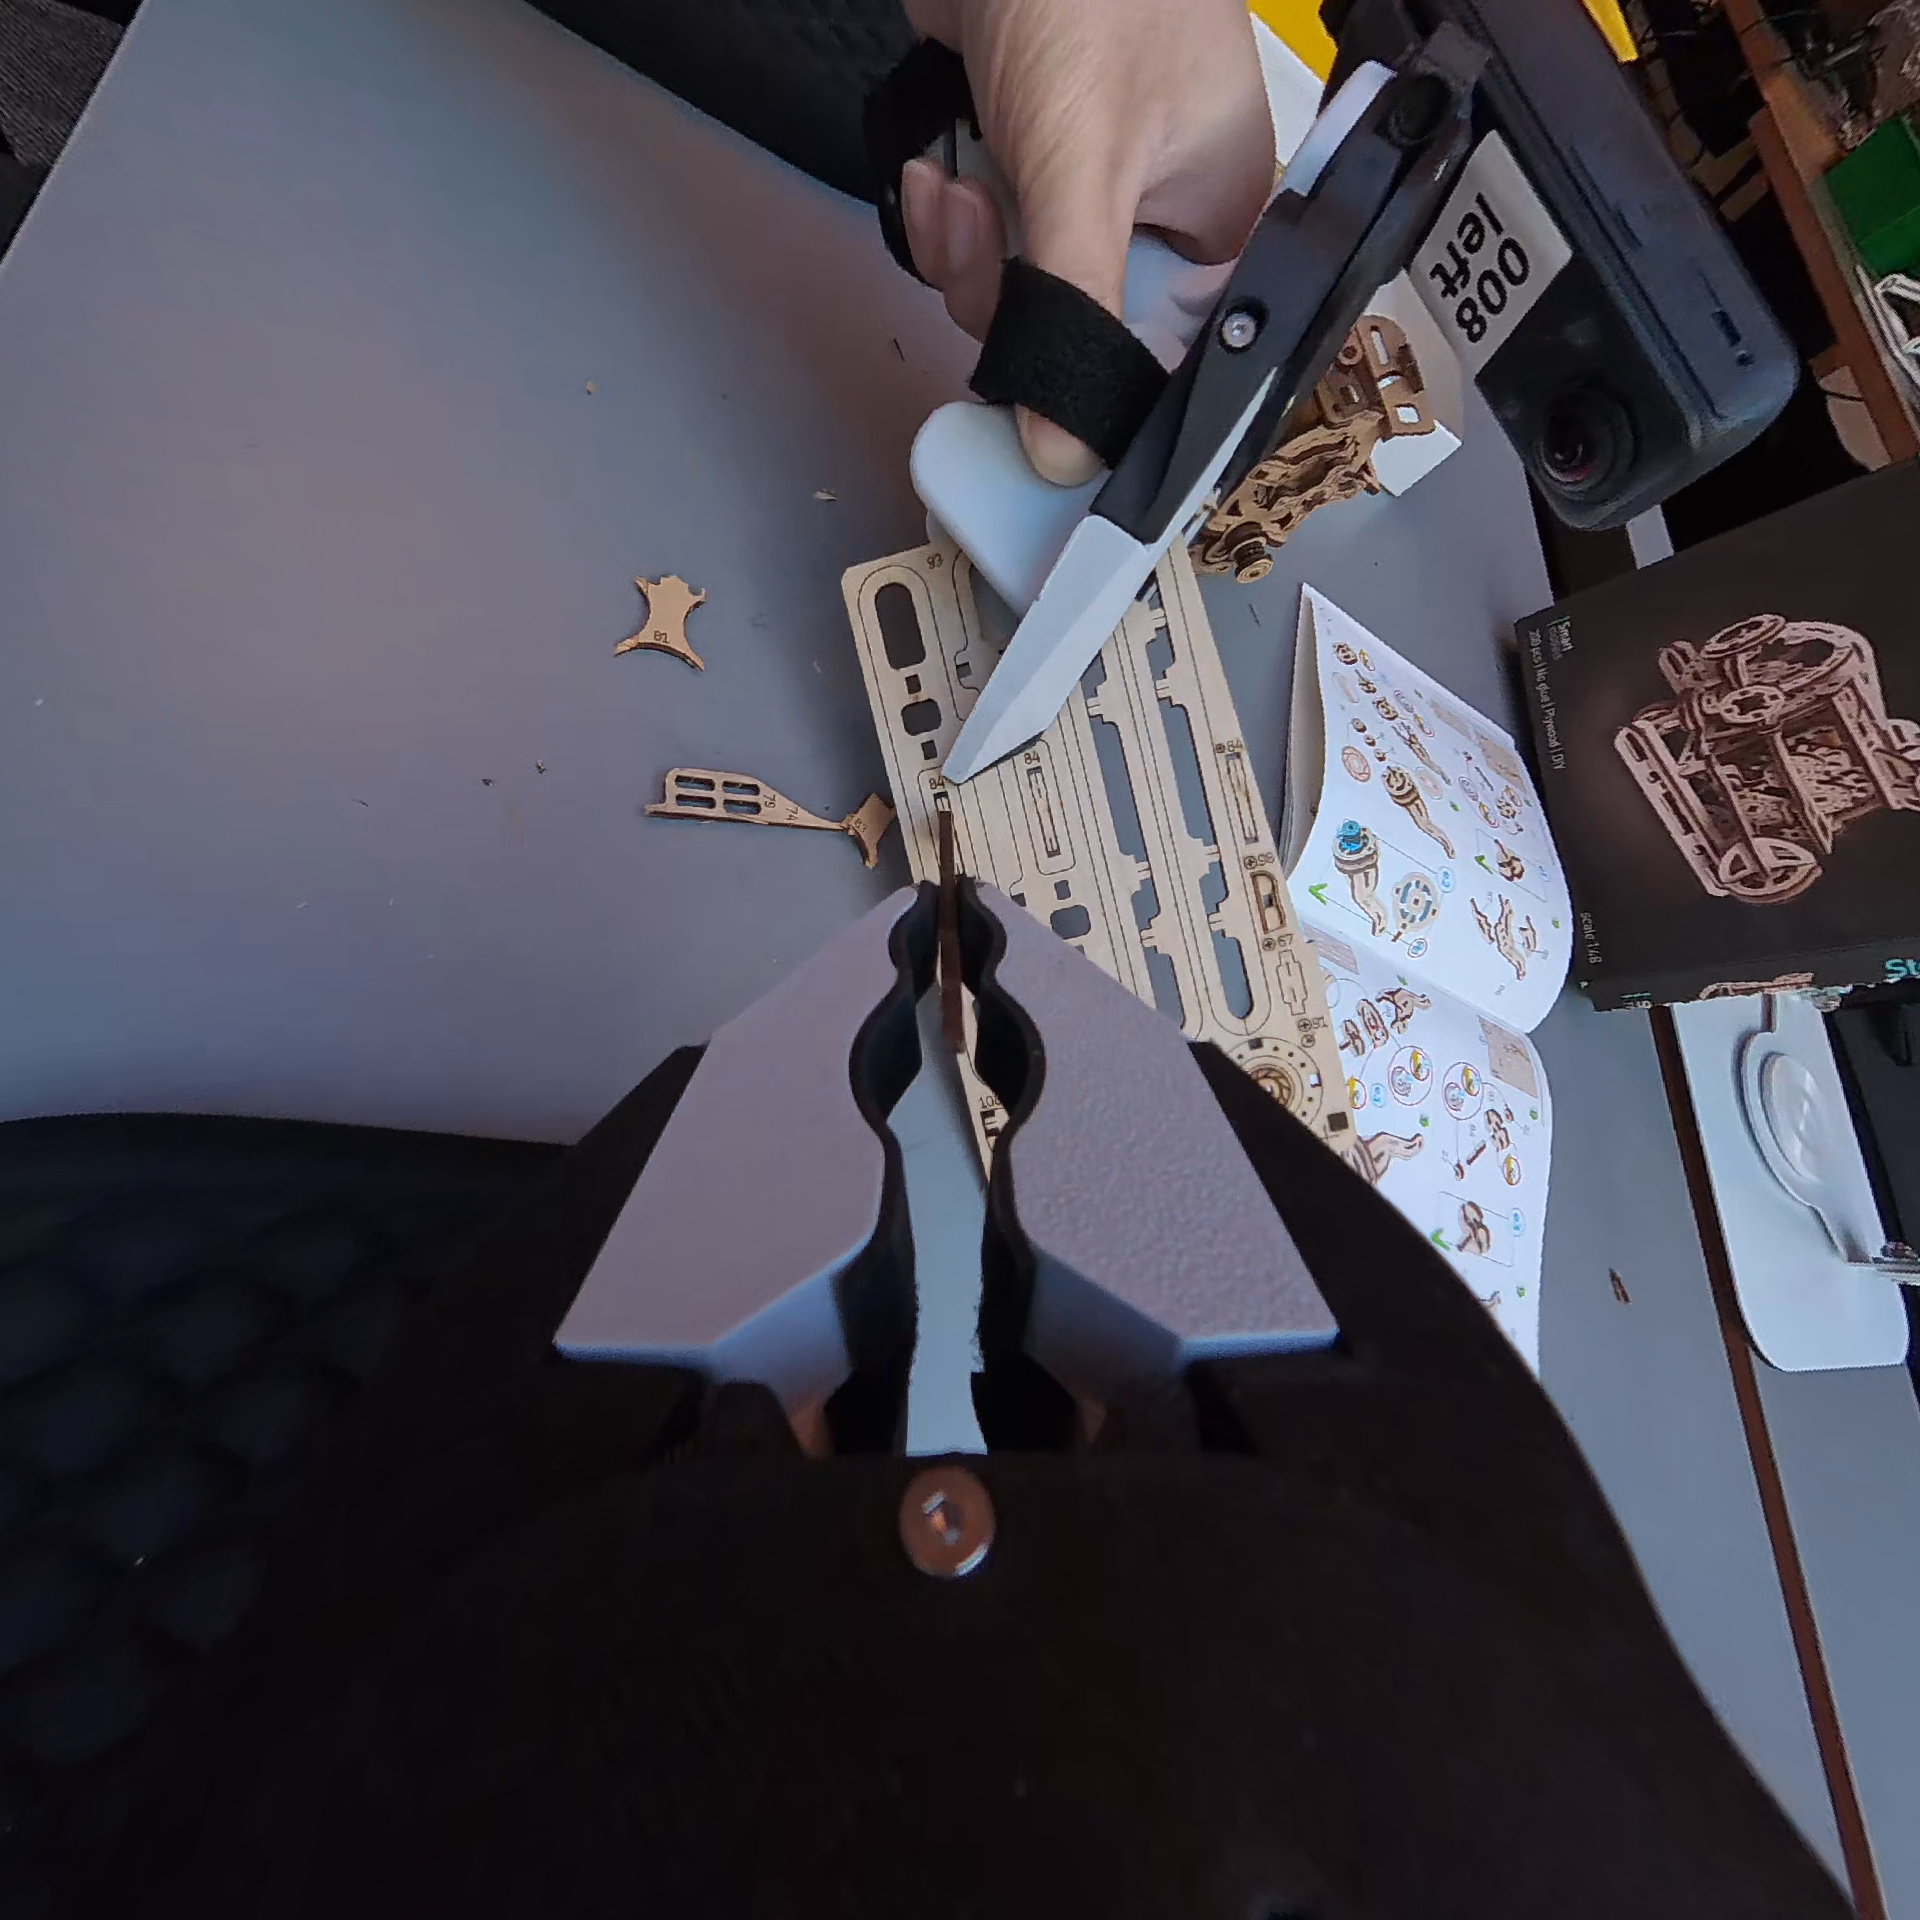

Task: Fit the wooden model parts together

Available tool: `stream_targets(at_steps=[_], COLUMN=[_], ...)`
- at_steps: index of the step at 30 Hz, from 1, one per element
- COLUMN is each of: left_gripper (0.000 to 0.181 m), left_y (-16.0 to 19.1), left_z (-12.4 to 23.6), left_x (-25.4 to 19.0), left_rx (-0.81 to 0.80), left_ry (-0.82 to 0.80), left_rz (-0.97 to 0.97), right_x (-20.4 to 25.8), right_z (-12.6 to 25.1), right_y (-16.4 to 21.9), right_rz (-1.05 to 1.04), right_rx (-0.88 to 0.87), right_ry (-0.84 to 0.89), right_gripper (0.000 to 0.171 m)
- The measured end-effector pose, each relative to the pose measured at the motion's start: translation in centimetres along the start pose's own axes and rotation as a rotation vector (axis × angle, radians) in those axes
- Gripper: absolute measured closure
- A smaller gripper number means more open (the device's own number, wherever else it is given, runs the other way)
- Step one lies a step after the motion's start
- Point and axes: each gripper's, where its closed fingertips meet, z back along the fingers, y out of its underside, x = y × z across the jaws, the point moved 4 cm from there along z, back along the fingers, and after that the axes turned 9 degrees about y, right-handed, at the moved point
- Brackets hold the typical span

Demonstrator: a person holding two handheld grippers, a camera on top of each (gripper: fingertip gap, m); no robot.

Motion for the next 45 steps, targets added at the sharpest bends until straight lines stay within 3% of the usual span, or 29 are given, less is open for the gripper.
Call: stream_targets(at_steps=[11,29,36,42,45], left_gripper=[0.179,0.18,0.179,0.179,0.18], left_y=[0.1,-0.1,-0.1,-0.3,-0.5], left_z=[-0.5,-0.4,-0.1,0.2,0.5], left_x=[0.2,0.3,-0.6,-1.5,-1.6], left_rx=[-0.02,-0.051,-0.083,-0.137,-0.171], left_ry=[-0.005,-0.043,0.025,0.07,0.068], left_rz=[-0.028,-0.013,0.02,0.003,-0.013], right_x=[0.8,0.4,-0.2,-0.4,-1.5], right_z=[-1.0,-1.7,-2.2,-2.0,-1.0], right_y=[2.9,2.6,2.5,1.2,-0.6], right_rz=[-0.021,-0.029,0.036,0.143,0.005], right_rx=[0.106,0.242,0.288,0.289,0.093], right_ry=[0.012,0.016,0.056,0.048,0.105], right_gripper=[0.169,0.169,0.169,0.169,0.17])
